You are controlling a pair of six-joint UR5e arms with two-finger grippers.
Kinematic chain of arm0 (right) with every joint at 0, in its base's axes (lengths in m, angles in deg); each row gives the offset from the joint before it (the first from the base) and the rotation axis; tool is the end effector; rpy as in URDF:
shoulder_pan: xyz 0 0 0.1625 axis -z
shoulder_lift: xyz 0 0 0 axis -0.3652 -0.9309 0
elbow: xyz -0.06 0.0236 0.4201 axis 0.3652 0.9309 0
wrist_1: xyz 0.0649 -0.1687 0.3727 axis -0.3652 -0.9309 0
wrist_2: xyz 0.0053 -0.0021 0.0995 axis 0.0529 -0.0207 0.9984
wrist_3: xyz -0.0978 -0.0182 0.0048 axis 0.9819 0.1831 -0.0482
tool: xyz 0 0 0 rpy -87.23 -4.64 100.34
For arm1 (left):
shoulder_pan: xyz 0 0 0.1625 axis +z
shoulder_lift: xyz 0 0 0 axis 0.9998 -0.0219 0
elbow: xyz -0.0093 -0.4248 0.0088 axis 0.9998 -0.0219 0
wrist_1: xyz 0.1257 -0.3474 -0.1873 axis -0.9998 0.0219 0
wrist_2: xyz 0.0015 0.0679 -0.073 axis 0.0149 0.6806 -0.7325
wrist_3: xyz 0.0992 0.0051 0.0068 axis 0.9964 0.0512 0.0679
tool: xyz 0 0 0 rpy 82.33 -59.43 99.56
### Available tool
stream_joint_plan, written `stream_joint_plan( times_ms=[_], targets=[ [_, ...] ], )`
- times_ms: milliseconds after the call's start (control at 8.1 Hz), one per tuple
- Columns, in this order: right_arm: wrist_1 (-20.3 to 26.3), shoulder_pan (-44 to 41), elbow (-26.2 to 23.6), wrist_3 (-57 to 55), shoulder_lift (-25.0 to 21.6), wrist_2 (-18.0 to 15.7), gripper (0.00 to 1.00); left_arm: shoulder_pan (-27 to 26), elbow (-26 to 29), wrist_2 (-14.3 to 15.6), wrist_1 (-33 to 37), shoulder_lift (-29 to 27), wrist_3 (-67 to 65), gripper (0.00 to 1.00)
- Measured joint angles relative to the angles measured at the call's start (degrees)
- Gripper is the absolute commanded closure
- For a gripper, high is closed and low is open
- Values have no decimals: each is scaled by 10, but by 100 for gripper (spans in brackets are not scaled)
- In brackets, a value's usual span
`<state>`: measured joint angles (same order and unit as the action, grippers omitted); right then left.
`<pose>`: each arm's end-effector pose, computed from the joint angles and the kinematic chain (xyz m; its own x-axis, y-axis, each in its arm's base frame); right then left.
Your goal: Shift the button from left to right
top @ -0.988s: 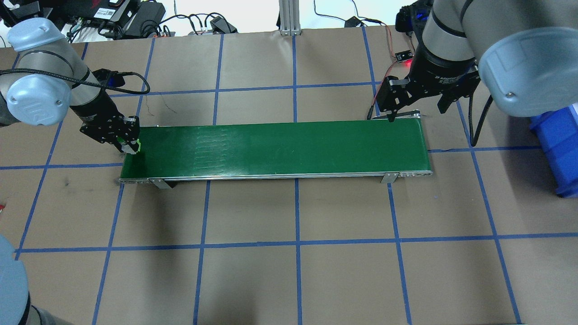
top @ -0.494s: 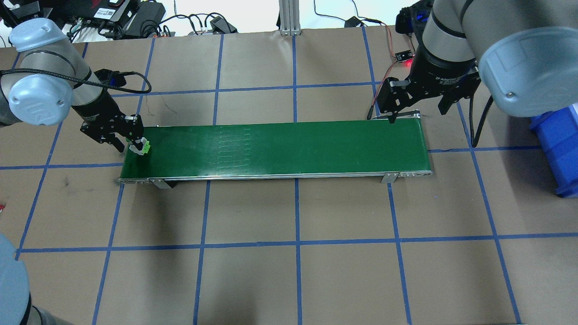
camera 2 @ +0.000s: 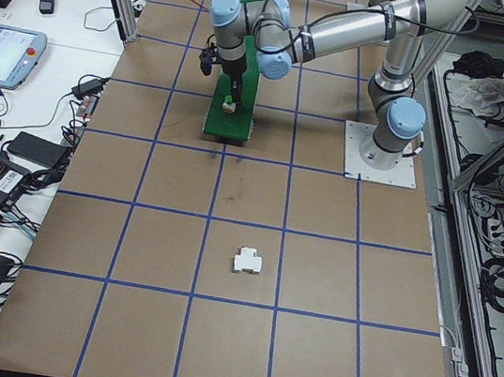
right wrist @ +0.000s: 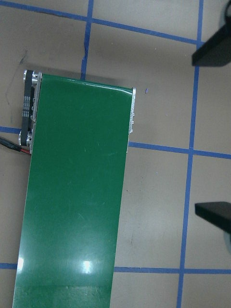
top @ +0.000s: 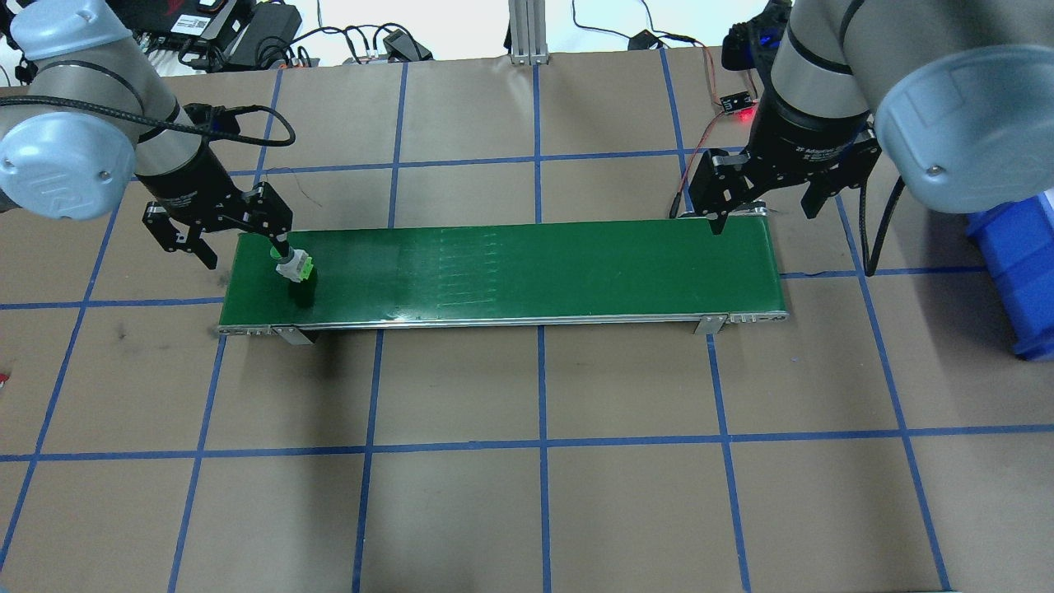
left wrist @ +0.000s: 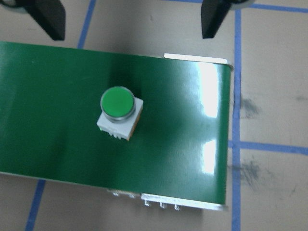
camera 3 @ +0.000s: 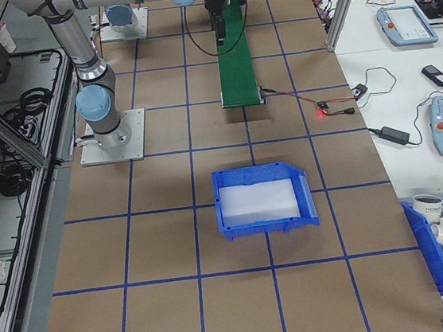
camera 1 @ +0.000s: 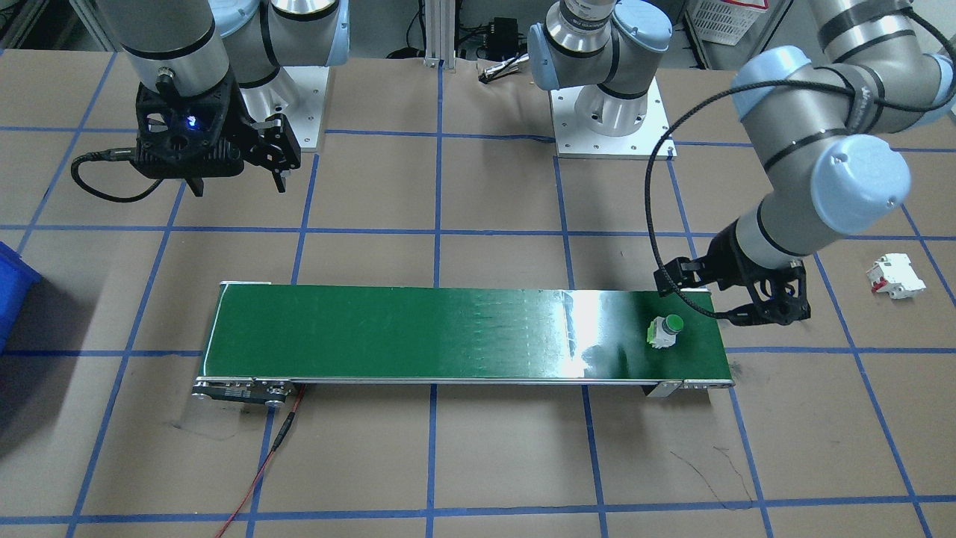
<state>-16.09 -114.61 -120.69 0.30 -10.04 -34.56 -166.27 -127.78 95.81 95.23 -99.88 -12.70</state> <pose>0.1552 -0.4715 0.4685 -0.9927 -0.1126 0.0443 -0.1116 0.9934 0.0253 -0.0149 -0.5492 0.3358 -0.9894 -0.1449 0.0112 -0.1408 0.9748 0.1730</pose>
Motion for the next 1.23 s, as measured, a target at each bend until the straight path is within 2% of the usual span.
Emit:
stream_joint_plan(
  times_ms=[370, 741, 988, 1235],
  targets=[
    [-12, 0, 4, -3, -1, 7, 0, -44, 23, 11, 73, 51, -75, 0],
    [-42, -2, 9, -11, 1, 11, 0, -47, 98, 46, 101, 65, -77, 0],
    [-65, -3, 10, -19, 14, 44, 0, -48, 123, 47, 123, 63, -79, 0],
    [-131, -4, 10, -66, 42, 96, 0, -48, 127, 43, 128, 58, -81, 0]
  ],
)
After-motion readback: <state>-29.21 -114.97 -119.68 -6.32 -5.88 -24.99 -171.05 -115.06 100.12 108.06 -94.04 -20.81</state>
